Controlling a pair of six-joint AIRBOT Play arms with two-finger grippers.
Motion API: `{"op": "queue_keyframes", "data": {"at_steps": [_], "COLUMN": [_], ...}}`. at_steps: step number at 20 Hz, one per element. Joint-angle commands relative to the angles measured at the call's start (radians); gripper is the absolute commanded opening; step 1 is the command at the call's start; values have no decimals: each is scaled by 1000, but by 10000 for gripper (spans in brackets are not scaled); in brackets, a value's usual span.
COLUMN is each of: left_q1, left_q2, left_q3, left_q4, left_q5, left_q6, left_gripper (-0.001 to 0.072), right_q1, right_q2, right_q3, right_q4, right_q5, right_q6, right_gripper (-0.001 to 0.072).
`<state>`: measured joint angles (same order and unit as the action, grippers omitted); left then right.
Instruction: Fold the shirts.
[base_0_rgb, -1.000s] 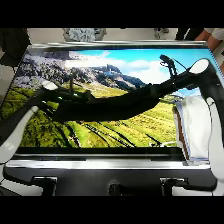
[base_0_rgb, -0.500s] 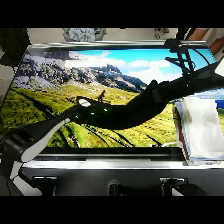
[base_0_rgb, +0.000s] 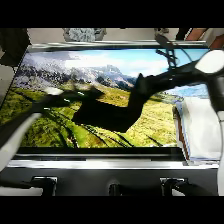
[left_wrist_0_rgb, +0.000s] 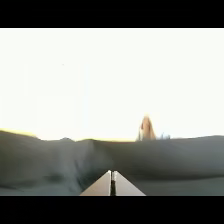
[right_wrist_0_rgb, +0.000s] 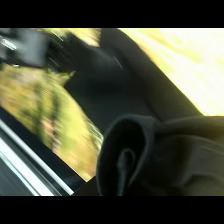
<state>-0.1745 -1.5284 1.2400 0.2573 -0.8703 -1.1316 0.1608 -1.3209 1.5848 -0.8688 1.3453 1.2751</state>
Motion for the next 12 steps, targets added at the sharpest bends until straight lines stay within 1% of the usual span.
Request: {"op": "queue_keyframes", "data": {"at_steps": [1, 3, 5, 7, 8, 9, 10, 11, 12], "left_q1": [293, 441, 549, 599, 607, 607, 600, 592, 588], "left_q2": [276, 372, 419, 433, 434, 433, 432, 432, 432], "left_q3": [-95, -130, -140, -140, -140, -140, -140, -140, -140], "left_q4": [137, 137, 137, 137, 137, 137, 137, 137, 137], "left_q5": [-11, -31, -92, -141, -159, -169, -173, -173, -175], "left_q6": [6, 6, 6, 6, 6, 6, 6, 7, 7], "left_gripper": [26, 26, 27, 27, 27, 28, 27, 27, 27], "right_q1": [113, 209, 291, 367, 397, 422, 438, 442, 441], "right_q2": [-109, -194, -301, -414, -459, -502, -537, -555, -558], "right_q3": [1, 1, 1, 1, 1, 2, 2, 1, 1], "right_q4": [133, 155, 236, 346, 395, 447, 486, 497, 489], "right_q5": [-166, -290, -446, -602, -662, -697, -712, -712, -698], "right_q6": [-33, -31, -32, -42, -67, -71, -84, -88, -118], "right_gripper": [39, 39, 39, 40, 41, 42, 88, 374, 667]}}
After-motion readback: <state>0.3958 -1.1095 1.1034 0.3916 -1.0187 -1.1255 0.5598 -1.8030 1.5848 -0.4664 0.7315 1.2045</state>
